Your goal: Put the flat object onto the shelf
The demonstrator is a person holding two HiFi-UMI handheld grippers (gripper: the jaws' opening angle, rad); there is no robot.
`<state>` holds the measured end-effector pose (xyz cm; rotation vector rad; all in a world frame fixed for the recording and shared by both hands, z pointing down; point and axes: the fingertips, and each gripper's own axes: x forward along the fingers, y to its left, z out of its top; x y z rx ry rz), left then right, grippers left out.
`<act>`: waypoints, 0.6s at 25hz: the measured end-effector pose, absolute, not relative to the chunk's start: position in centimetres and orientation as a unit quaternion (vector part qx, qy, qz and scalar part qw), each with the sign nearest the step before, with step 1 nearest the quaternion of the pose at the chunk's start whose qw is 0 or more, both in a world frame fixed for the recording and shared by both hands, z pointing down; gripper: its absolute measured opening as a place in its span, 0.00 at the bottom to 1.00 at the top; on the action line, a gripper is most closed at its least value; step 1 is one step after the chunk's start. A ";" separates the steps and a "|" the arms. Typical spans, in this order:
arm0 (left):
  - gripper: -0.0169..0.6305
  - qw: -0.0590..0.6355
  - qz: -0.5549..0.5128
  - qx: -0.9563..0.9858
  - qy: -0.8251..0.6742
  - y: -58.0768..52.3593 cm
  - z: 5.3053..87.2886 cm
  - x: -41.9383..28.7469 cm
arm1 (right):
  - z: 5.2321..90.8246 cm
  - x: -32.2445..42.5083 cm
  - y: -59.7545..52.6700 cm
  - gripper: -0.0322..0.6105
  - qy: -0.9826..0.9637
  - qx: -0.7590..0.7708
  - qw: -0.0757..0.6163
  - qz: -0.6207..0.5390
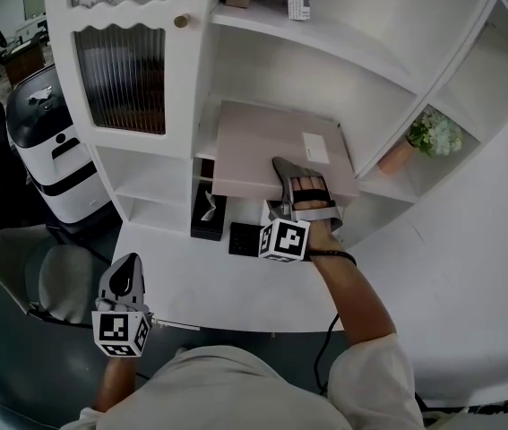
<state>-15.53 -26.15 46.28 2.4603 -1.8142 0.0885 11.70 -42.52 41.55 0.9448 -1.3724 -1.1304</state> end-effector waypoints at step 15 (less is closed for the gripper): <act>0.03 0.044 0.032 0.806 -0.589 -27.4 46.6 -14.8 | 41.8 10.9 -44.9 0.66 -0.644 0.346 0.556 -0.397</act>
